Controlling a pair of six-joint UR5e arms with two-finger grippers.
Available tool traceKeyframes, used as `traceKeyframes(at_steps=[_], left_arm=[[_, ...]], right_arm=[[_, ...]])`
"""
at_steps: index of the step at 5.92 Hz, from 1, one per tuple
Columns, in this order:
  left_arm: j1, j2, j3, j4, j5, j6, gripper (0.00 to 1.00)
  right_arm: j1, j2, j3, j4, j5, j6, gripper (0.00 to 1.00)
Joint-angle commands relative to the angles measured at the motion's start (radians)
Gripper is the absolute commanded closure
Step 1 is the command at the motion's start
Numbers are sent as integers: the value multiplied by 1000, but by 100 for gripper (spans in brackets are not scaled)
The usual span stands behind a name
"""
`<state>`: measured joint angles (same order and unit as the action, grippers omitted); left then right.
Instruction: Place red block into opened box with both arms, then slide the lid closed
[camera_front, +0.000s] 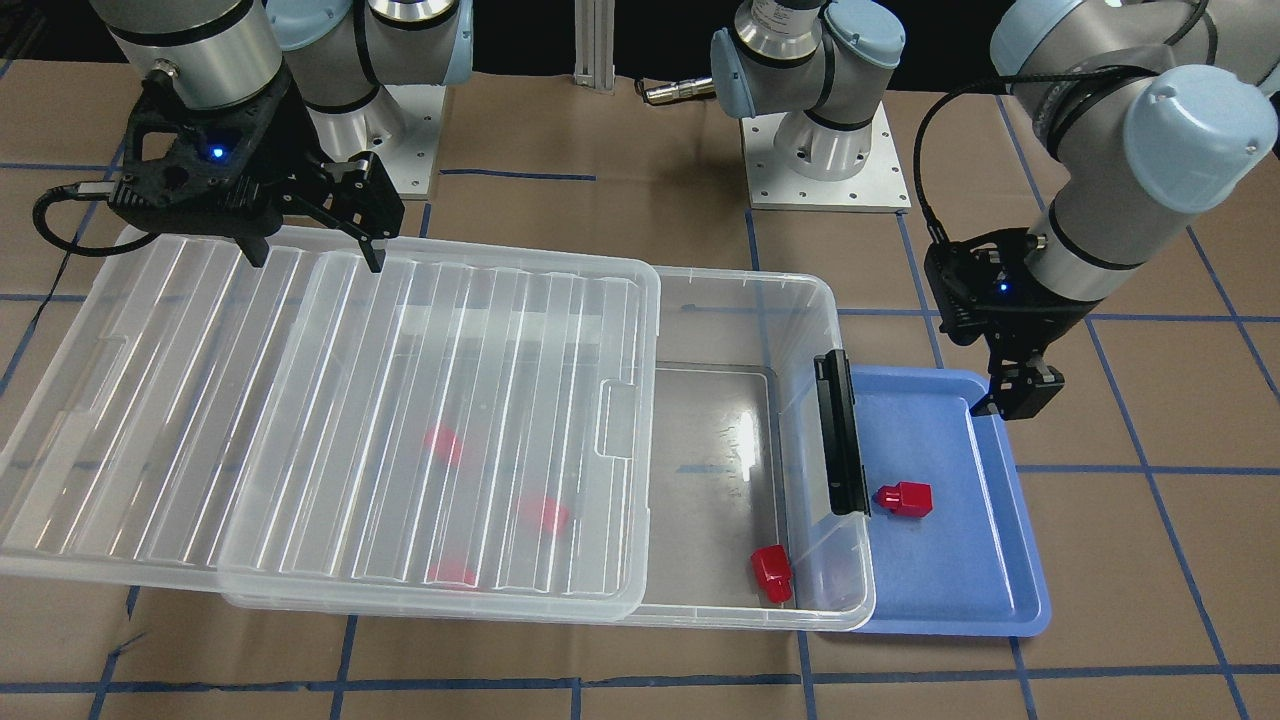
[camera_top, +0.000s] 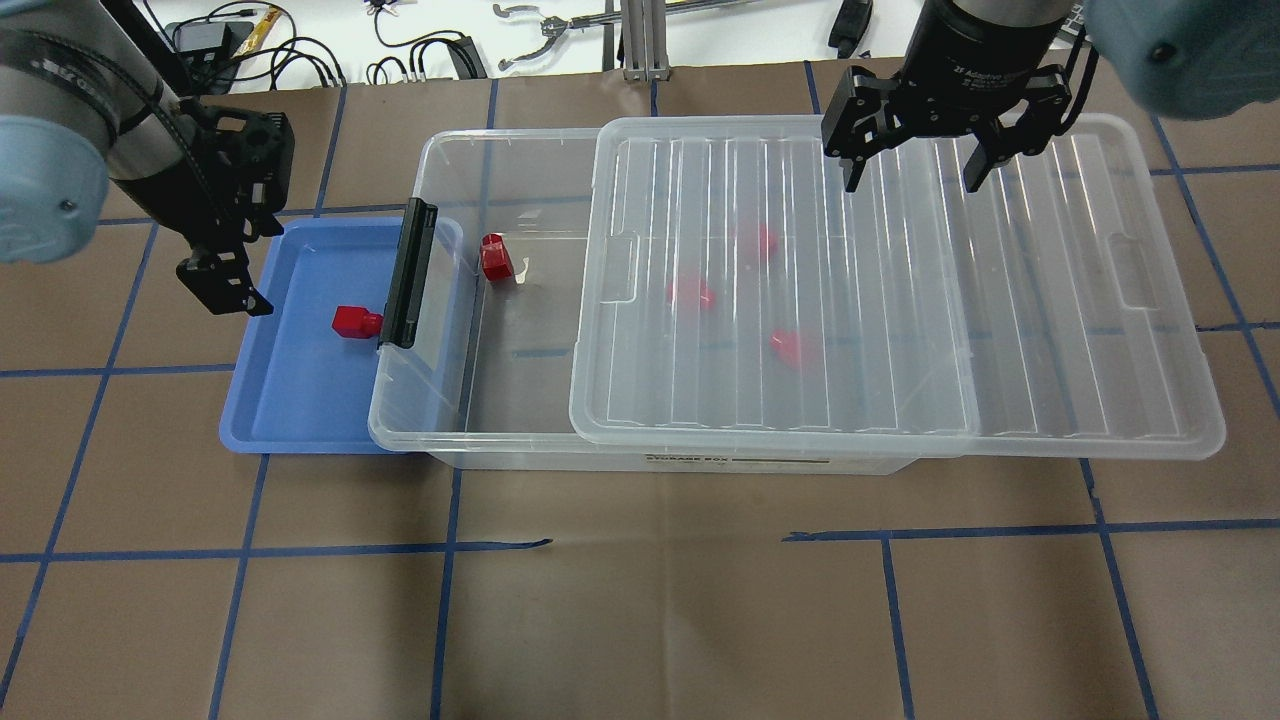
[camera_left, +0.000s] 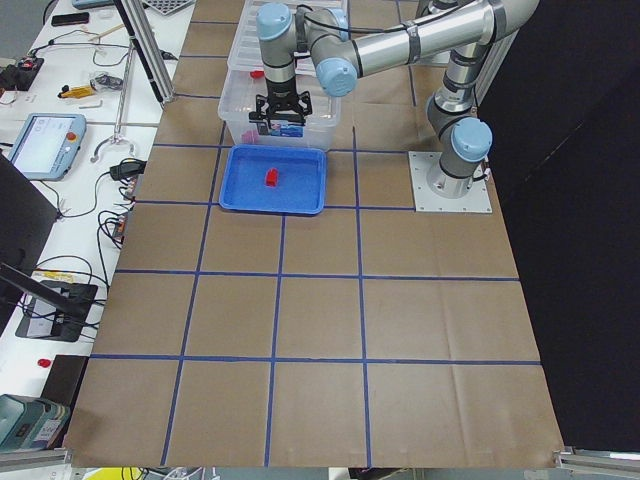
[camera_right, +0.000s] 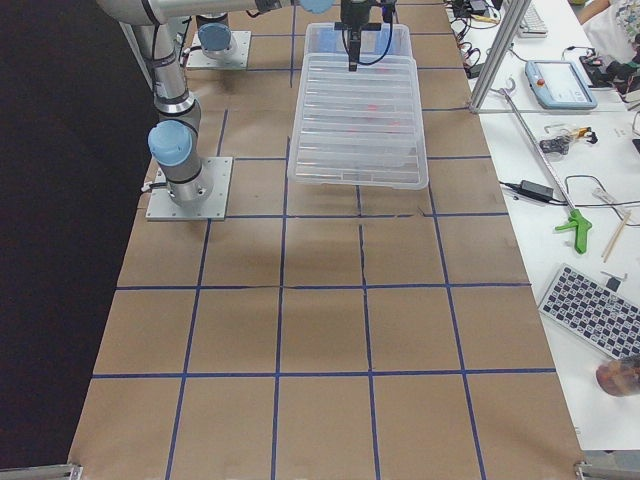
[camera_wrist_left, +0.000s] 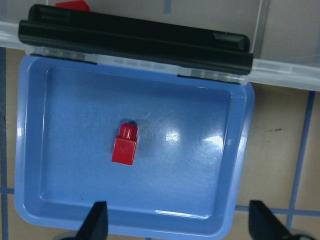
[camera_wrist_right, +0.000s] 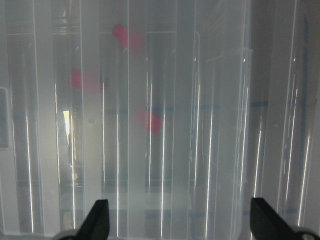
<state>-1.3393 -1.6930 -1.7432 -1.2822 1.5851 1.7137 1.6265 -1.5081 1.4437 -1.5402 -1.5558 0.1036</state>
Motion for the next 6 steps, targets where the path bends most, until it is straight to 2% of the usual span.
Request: traceKeyframes(at_steps=[1, 2, 6], left_arm=[[3, -64, -84, 163, 1, 56, 1], [21, -101, -87, 223, 1, 64, 1], [48, -223, -87, 299, -2, 63, 1]], right_arm=[[-8, 0, -5, -9, -9, -2, 0], [-8, -1, -3, -12, -13, -1, 0], [-20, -6, 4, -5, -15, -1, 0]])
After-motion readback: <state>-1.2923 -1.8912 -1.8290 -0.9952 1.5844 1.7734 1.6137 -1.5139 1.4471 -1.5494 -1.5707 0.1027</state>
